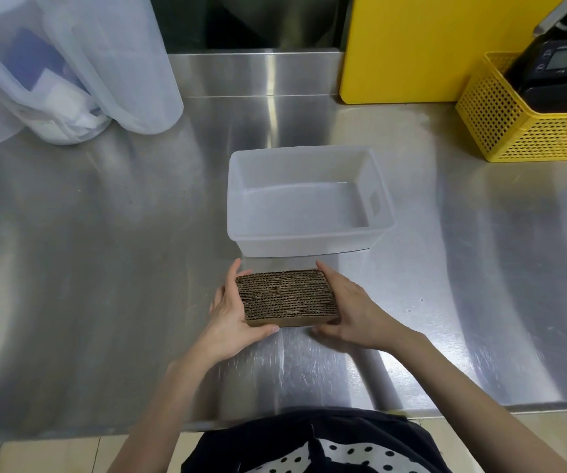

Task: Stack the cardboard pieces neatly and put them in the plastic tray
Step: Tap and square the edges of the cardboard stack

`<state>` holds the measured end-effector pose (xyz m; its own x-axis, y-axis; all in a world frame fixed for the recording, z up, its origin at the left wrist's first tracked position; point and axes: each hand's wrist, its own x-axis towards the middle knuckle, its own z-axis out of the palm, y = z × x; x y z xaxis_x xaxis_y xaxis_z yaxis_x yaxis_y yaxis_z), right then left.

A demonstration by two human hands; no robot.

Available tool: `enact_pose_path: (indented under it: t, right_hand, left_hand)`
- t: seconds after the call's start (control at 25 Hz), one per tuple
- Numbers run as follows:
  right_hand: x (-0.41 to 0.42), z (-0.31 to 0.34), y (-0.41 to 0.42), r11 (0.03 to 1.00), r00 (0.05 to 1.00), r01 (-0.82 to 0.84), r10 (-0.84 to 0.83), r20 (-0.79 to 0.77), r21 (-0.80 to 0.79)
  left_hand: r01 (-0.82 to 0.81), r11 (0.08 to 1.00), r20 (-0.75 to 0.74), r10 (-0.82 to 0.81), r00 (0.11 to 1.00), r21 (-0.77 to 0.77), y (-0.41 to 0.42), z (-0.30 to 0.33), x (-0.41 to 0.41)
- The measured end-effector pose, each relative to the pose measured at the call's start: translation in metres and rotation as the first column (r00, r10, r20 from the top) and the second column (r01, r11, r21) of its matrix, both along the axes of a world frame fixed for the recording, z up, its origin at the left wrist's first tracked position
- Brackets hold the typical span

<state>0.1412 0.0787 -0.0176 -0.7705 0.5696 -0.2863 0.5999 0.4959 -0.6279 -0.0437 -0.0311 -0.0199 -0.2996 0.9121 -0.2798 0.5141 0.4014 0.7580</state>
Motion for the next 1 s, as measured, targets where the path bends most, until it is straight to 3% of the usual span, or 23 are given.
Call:
enact_pose_path:
  t: [0.16,0.4,0.68,1.0]
  right_hand:
    - [-0.004,-0.002,-0.004,0.996,0.995,0.079,-0.082,-0.065,-0.037]
    - [-0.004,-0.004,-0.002,0.995,0.992,0.088,-0.092,-0.085,-0.04]
    - [-0.005,-0.006,-0.005,0.996,0.994,0.092,-0.092,-0.061,0.002]
    - [-0.006,-0.003,-0.001,0.98,0.969,0.194,-0.199,-0.149,-0.047]
  left_hand:
    - [-0.017,1.0,0.023,0.017,1.0,0.002,-0.001,-0.002,0.002]
    - [0.041,0.985,0.01,-0.04,0.999,-0.169,-0.005,0.003,-0.016]
    - [0.039,0.989,-0.01,-0.041,0.999,-0.141,-0.009,0.006,-0.015]
    - [-0.015,0.994,-0.016,0.014,1.0,-0.104,-0.008,0.007,-0.014]
